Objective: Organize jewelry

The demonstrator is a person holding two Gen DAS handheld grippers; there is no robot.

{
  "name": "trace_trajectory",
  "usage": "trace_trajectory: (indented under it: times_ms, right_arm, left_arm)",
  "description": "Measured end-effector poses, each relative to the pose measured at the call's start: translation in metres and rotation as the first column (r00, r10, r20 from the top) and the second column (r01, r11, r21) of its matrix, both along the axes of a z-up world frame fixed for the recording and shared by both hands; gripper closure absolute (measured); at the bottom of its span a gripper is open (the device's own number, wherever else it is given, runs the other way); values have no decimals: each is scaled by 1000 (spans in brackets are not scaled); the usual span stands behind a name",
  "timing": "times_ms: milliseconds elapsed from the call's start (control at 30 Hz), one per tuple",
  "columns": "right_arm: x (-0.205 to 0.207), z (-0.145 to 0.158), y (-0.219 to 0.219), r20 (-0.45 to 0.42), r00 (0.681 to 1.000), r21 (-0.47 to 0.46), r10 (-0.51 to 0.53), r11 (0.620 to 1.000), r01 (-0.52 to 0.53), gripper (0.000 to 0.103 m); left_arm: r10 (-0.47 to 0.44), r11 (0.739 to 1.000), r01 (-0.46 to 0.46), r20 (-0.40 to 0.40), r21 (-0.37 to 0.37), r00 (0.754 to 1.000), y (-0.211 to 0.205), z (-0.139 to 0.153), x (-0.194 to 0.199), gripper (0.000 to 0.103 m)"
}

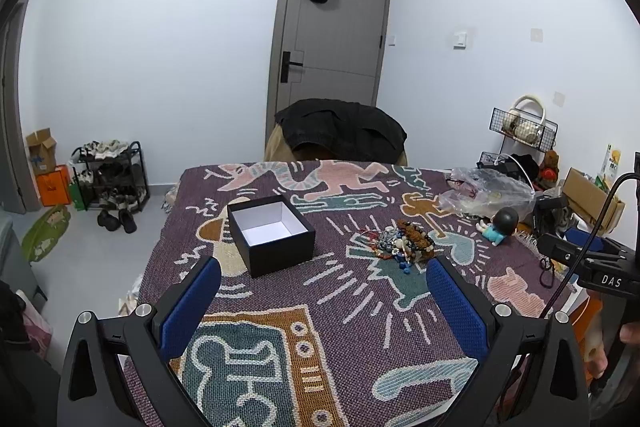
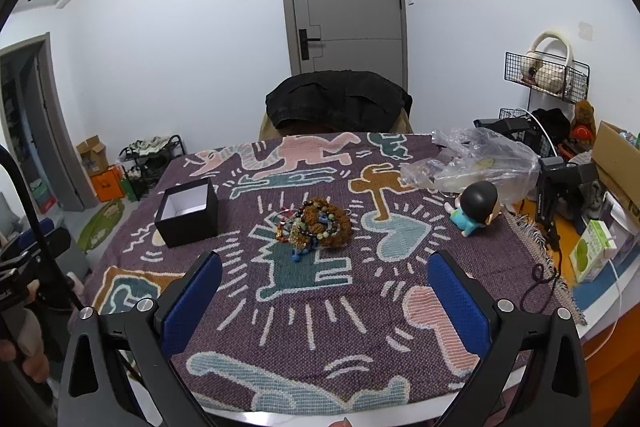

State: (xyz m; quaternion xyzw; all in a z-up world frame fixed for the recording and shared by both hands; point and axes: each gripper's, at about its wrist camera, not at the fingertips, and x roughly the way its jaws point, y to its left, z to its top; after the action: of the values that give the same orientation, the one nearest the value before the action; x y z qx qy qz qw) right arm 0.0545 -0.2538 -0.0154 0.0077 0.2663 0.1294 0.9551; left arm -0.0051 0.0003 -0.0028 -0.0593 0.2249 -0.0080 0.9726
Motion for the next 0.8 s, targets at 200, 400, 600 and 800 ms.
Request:
trace_trajectory:
  times_ms: [200,400,600,800]
  right_arm:
    - [-2,1,0,11,1000,-7,-5,1000,5,0]
    - [-2,2,-2,9,1000,2,-8,1000,8,0]
    - [-2,2,-3,3,1000,15,2,1000,-2,0]
    - [-2,2,-3,0,1000,13,4,1000,-4,0]
  left_arm:
    - [0,1000,0,-3,0,1000,3,0,2,1]
    - [1,1000,-1,-2,-1,1000,3,0,2,1]
    - [2,1000,-2,-2,-3,1000,4,-2,2,1]
    - [3,1000,-3,-5,-5,1000,5,-2,3,1]
